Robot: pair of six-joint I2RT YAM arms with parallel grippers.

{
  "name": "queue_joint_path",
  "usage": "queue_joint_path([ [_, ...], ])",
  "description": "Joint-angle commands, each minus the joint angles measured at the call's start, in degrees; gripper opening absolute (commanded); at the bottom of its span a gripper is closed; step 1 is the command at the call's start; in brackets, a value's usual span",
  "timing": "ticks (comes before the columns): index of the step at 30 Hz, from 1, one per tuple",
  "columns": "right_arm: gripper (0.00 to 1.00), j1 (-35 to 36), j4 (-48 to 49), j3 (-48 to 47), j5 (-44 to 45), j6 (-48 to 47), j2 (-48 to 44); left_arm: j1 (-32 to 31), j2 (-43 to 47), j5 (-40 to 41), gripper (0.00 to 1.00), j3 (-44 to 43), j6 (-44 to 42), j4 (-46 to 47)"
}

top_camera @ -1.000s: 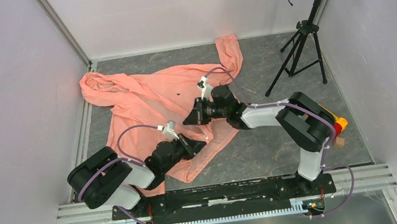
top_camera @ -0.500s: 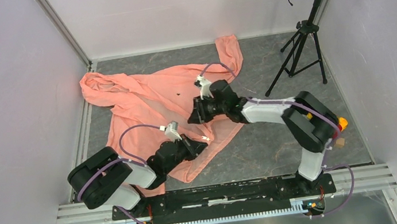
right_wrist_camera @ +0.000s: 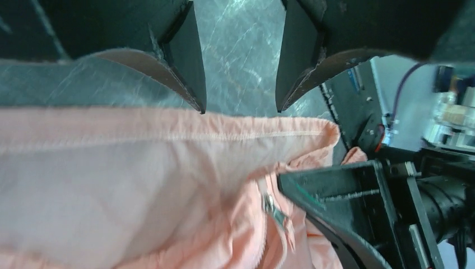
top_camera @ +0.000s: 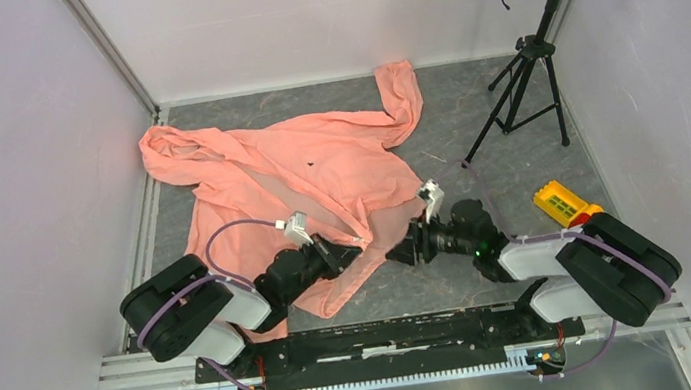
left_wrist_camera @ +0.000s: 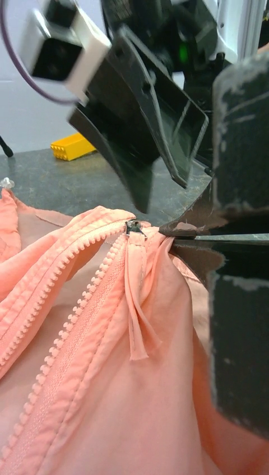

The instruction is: Zip up the jacket

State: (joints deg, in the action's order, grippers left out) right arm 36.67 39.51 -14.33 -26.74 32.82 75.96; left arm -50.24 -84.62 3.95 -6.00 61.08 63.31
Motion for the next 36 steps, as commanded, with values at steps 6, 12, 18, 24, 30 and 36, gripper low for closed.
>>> queue_joint_path([
  [6,0.55,1.91,38.58,4.62,-2.75,4.43,10.03,0.23,-2.73,-1.09,0.02,-0.68,11.88,7.86],
  [12,0.59,3.67,42.57,2.38,-3.14,0.02,15.72,0.27,-3.35,-1.17,0.02,-0.84,17.67,8.30],
  [18,0.40,5.32,48.52,1.55,-3.68,1.21,20.80,0.36,-2.68,-1.07,0.02,-1.12,21.40,4.80],
  [24,0.47,6.22,48.23,1.42,-2.61,0.98,22.05,0.32,-1.51,-0.76,0.02,-1.00,22.39,3.99],
  [30,0.55,6.31,47.53,3.80,0.27,1.40,21.79,0.32,1.26,-0.64,0.02,-1.56,22.07,0.21],
  [36,0.53,7.26,48.04,1.78,0.03,-0.48,24.37,0.34,4.38,-0.76,0.02,-2.94,21.54,-6.01],
])
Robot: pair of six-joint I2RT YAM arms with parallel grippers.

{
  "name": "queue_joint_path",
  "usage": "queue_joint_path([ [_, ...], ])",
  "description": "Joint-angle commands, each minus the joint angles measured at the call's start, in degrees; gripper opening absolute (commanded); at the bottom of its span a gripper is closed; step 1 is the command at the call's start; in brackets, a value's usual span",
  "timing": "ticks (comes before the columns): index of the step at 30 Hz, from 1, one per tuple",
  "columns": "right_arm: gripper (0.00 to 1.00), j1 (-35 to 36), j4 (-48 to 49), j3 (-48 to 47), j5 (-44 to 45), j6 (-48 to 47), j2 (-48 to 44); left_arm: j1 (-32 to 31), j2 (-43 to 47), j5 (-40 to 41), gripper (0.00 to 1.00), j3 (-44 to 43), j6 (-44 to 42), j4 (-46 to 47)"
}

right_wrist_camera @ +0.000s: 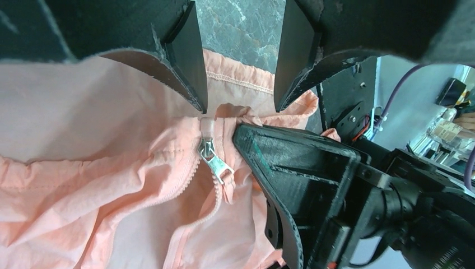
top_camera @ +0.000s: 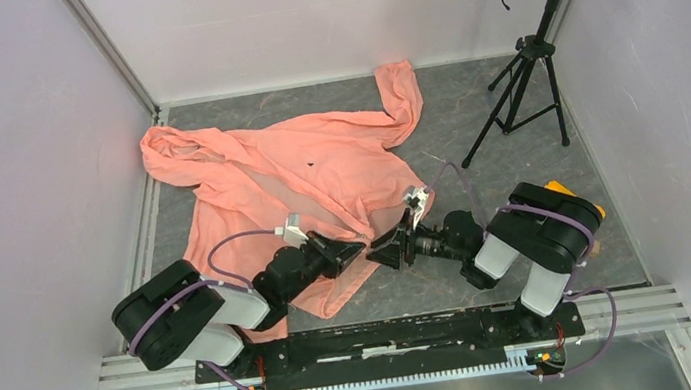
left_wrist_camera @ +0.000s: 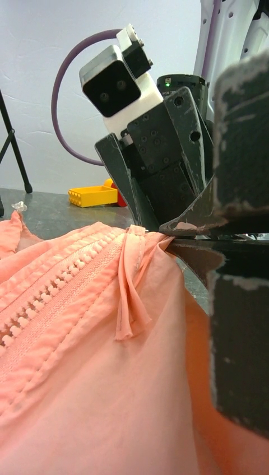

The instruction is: Zip up the jacket

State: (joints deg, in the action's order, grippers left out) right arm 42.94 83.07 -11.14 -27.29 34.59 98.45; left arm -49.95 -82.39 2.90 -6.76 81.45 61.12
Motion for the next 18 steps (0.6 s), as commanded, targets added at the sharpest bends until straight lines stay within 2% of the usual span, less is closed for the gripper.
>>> queue_joint_path([
  [1,0.52,1.36,5.49,-1.72,0.55,-2.37,2.36,0.03,2.28,0.35,0.02,-2.37,1.21,-4.45],
  [9,0.53,2.30,3.98,-4.69,3.48,-4.54,4.56,0.03,2.60,0.02,0.02,-2.46,1.65,-4.79],
  [11,0.51,2.48,3.22,-5.73,3.92,-5.14,5.06,0.05,2.78,0.04,0.02,-2.30,2.02,-4.74],
  [18,0.11,2.50,3.61,-5.81,5.06,-4.50,5.62,0.03,4.87,0.41,0.02,-2.35,0.85,-7.01],
])
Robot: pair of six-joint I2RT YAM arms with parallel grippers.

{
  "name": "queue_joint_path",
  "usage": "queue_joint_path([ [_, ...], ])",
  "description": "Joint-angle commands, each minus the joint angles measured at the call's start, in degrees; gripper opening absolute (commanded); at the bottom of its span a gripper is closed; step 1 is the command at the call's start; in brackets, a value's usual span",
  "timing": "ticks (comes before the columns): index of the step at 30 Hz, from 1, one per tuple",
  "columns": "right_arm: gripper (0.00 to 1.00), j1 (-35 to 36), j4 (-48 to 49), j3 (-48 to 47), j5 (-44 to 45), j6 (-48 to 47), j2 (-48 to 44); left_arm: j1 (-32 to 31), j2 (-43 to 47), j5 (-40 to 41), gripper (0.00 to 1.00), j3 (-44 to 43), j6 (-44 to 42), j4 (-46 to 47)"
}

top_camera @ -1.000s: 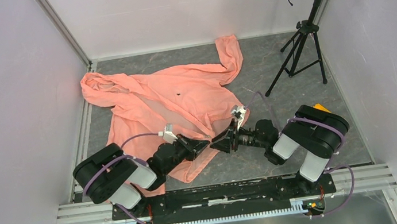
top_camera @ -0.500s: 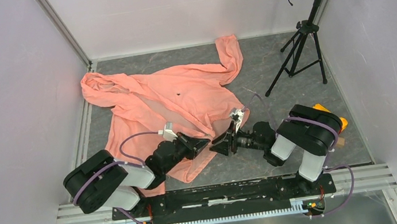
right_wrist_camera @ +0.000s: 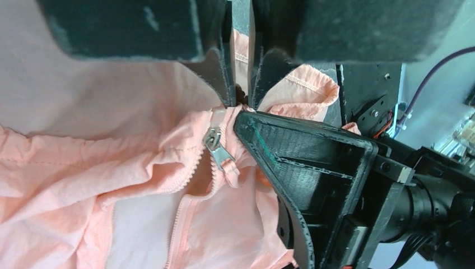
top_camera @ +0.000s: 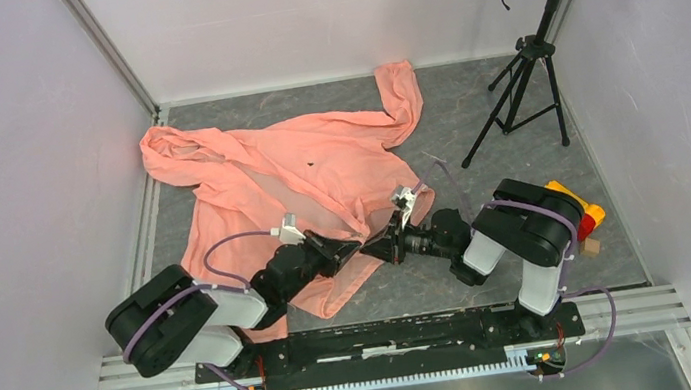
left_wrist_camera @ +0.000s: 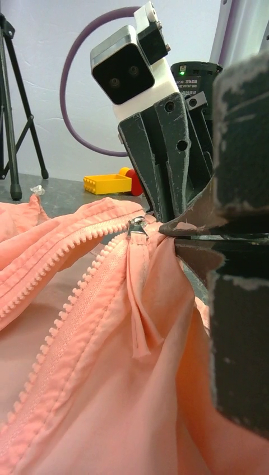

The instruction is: Zip up the jacket

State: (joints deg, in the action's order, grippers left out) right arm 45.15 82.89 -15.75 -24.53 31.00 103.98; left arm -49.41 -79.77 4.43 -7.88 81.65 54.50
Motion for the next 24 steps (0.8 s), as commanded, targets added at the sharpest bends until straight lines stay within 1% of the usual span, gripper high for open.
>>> queue_joint_path([
  [1,0.07,0.30,3.68,-1.08,2.53,-0.82,0.08,-0.51,2.62,-0.97,0.02,-1.33,0.20,-1.13],
  [2,0.01,0.34,3.75,-1.04,2.67,-0.68,0.08,-0.51,3.14,-0.83,0.03,-1.43,-0.03,-1.80],
  [4,0.00,0.32,3.67,-1.03,3.19,-0.27,0.20,-0.51,3.82,-0.77,0.07,-1.70,-0.68,-3.07],
  [6,0.00,0.29,3.41,-0.99,3.71,-0.09,0.25,-0.49,4.88,-0.64,0.23,-1.66,-0.82,-5.10],
  [7,0.00,0.29,3.62,-0.81,3.90,0.04,0.25,-0.45,5.81,-0.67,0.33,-1.61,-1.15,-6.39],
  [8,0.00,0.29,3.76,-0.78,3.84,0.09,0.34,-0.51,7.25,-0.67,0.41,-1.82,-1.39,-9.17],
  [9,0.00,0.34,3.77,-0.84,3.77,0.14,0.36,-0.44,8.62,-0.82,0.48,-2.14,-1.80,-12.98],
  [10,0.00,0.29,3.86,-0.79,3.67,0.18,0.34,-0.43,11.05,-0.97,0.64,-2.74,-2.58,-17.10],
  [11,0.01,0.30,3.86,-0.85,3.59,0.41,0.42,-0.42,13.34,-0.97,0.70,-3.57,-3.34,-23.05],
  [14,0.00,0.29,3.89,-0.55,3.52,1.12,0.44,-0.26,21.94,-0.02,0.78,-8.18,-7.66,-43.12],
  [15,0.00,0.29,3.78,-0.52,3.22,1.40,0.39,-0.04,24.50,0.35,0.82,-10.89,-10.39,-49.47],
  [17,0.00,0.29,3.94,-0.39,2.70,1.97,0.59,0.56,27.60,1.54,0.83,-17.00,-15.88,-64.72],
  [19,0.00,0.30,4.08,-0.06,2.42,1.97,0.61,1.53,28.58,1.81,0.83,-22.80,-21.35,-73.86],
  [21,0.00,0.21,3.85,-0.10,2.08,2.13,0.65,4.39,27.15,-3.78,0.77,-28.61,-30.08,-78.34],
  [22,0.00,0.21,3.67,-0.23,1.64,2.11,0.67,5.92,25.62,-7.45,0.72,-31.55,-34.56,-80.48],
  [23,0.00,0.21,4.13,-0.33,1.03,2.20,0.92,7.82,23.72,-13.03,0.66,-33.47,-38.59,-81.01],
  [24,0.00,0.21,5.45,-0.03,0.20,2.38,1.26,9.56,21.97,-17.05,0.62,-35.75,-42.93,-81.85],
])
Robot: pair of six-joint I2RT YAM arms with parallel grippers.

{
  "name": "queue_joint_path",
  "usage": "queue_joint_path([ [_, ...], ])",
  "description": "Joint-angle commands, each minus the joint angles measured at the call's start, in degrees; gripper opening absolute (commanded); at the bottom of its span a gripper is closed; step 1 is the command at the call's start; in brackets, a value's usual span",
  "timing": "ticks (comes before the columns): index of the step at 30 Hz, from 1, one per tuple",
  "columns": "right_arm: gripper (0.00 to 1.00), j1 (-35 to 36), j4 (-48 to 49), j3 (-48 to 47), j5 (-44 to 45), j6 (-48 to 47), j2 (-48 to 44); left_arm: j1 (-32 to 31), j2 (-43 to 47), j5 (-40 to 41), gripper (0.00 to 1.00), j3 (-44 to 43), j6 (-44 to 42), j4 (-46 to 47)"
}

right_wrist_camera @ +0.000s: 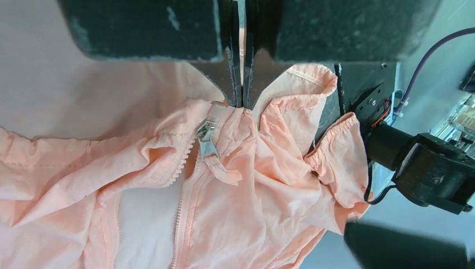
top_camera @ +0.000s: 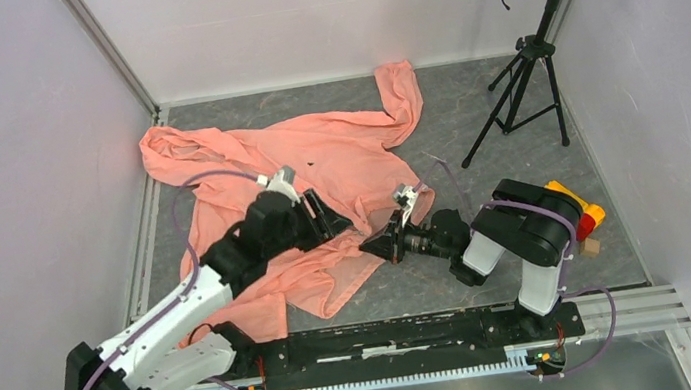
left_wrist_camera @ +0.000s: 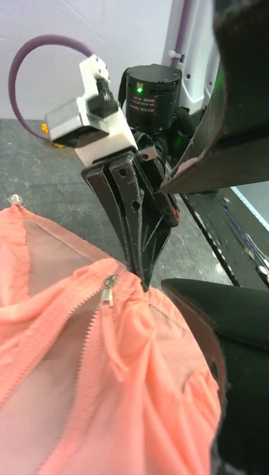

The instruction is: Zip up the jacket

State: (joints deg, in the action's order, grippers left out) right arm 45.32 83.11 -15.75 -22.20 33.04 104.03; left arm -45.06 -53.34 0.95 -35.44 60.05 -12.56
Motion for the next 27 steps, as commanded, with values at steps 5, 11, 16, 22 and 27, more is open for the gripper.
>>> queue_joint_path([
  [5,0.00,0.02,9.71,0.87,-3.21,1.29,2.37,13.25,-16.29,-25.46,0.58,-17.79,-35.67,-18.18],
  [11,0.00,0.03,10.73,1.70,-3.04,1.32,2.08,14.12,-31.05,-36.41,0.55,-26.65,-42.90,-21.00],
  [16,0.00,-0.05,11.76,1.71,-3.40,1.87,2.30,13.60,-33.48,-33.41,0.59,-25.23,-45.14,-21.50],
  [22,0.00,-0.14,13.18,1.61,-3.99,2.69,2.80,12.71,-34.67,-25.22,0.69,-25.02,-47.08,-21.35],
  [27,0.00,-0.23,13.87,1.53,-4.51,3.11,3.11,12.80,-38.34,-25.40,0.75,-26.44,-49.13,-21.12],
])
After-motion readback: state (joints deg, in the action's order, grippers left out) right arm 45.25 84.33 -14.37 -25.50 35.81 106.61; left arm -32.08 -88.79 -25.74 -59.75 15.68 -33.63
